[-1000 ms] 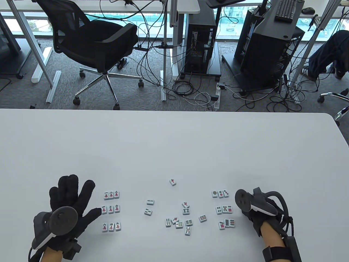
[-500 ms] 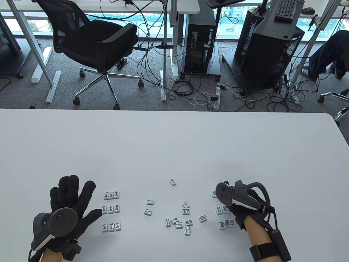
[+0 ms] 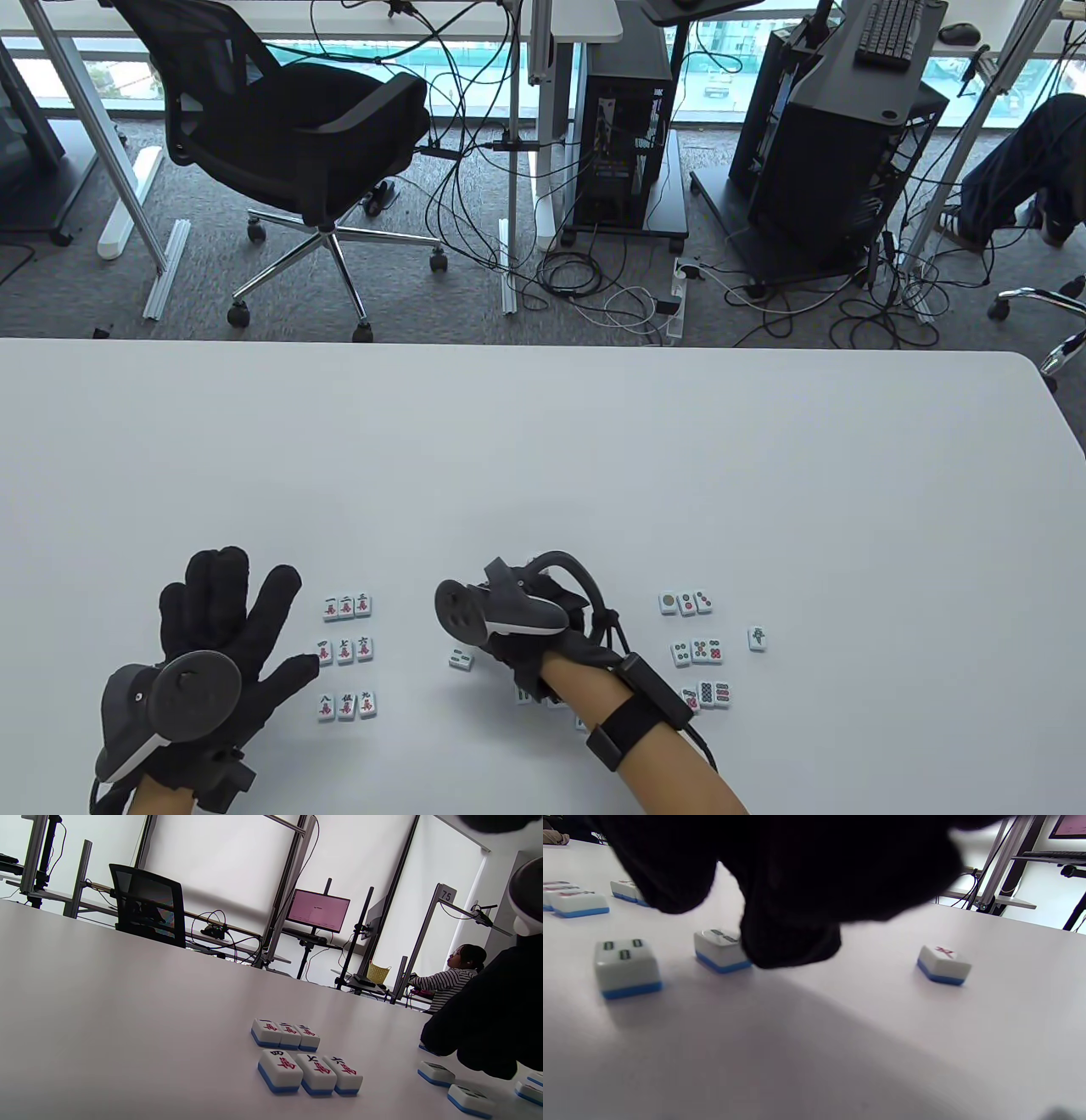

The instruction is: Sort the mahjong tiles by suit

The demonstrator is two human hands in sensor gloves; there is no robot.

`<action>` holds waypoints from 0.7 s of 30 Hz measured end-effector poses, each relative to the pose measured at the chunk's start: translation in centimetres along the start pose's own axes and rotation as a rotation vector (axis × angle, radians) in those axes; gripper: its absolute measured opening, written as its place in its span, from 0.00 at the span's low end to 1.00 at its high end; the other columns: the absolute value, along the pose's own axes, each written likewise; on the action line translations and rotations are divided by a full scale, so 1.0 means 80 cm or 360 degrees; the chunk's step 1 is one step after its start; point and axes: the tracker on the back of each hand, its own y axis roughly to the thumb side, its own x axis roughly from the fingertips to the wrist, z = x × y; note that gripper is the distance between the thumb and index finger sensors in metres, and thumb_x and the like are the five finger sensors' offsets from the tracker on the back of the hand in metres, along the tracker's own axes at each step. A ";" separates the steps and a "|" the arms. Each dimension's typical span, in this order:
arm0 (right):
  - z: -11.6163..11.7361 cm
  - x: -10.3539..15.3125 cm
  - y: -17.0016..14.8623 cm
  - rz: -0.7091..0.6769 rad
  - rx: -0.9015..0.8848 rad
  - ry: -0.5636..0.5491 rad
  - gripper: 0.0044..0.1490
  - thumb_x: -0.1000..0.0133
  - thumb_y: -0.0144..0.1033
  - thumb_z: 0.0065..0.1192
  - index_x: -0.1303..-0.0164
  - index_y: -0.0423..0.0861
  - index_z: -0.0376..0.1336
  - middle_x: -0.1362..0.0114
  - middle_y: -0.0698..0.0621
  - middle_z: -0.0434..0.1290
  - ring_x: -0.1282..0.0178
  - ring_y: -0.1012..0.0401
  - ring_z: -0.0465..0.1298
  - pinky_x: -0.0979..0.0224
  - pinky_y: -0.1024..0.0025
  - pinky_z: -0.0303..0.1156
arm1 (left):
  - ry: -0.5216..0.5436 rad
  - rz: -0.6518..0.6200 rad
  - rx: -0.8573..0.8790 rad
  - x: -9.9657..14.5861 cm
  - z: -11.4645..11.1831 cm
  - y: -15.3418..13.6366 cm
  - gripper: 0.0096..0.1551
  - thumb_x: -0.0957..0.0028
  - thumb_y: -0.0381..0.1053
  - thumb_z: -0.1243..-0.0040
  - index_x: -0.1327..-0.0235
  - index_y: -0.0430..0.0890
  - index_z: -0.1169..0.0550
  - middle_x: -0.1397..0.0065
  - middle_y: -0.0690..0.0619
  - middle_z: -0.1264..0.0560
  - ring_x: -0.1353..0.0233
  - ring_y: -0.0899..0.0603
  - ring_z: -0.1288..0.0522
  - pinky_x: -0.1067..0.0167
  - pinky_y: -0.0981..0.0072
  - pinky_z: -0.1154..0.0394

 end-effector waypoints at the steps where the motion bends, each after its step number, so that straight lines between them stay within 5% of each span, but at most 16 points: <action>1: 0.003 -0.008 0.005 0.0009 0.0001 0.0018 0.32 0.52 0.50 0.65 0.47 0.40 0.73 0.65 0.49 0.83 0.80 0.59 0.78 0.76 0.71 0.76 | 0.0002 0.0001 0.0007 0.000 0.001 0.000 0.52 0.58 0.80 0.53 0.24 0.71 0.58 0.22 0.65 0.79 0.18 0.50 0.81 0.24 0.42 0.75; 9: 0.012 -0.027 0.005 0.0114 0.0057 0.0080 0.30 0.50 0.52 0.62 0.59 0.37 0.76 0.70 0.49 0.83 0.84 0.60 0.78 0.79 0.71 0.76 | 0.0019 -0.0008 0.0043 0.000 0.002 -0.001 0.52 0.58 0.80 0.52 0.24 0.71 0.58 0.22 0.65 0.79 0.18 0.50 0.81 0.24 0.42 0.75; 21: 0.002 -0.009 0.005 -0.0133 0.0265 0.0140 0.42 0.54 0.43 0.71 0.28 0.48 0.60 0.54 0.50 0.82 0.70 0.59 0.80 0.67 0.71 0.78 | 0.0002 -0.0012 0.0043 0.000 0.003 0.000 0.52 0.58 0.80 0.52 0.24 0.71 0.58 0.22 0.65 0.78 0.18 0.50 0.81 0.24 0.41 0.75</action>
